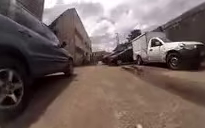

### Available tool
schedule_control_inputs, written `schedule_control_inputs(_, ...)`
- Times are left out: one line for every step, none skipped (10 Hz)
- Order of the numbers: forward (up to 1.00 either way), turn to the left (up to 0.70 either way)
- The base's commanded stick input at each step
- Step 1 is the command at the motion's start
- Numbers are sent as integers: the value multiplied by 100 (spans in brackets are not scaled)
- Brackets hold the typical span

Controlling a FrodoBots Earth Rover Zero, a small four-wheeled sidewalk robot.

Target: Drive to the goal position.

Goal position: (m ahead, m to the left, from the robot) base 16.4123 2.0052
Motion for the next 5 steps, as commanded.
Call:
schedule_control_inputs(85,0)
schedule_control_inputs(85,0)
schedule_control_inputs(85,0)
schedule_control_inputs(85,0)
schedule_control_inputs(85,0)
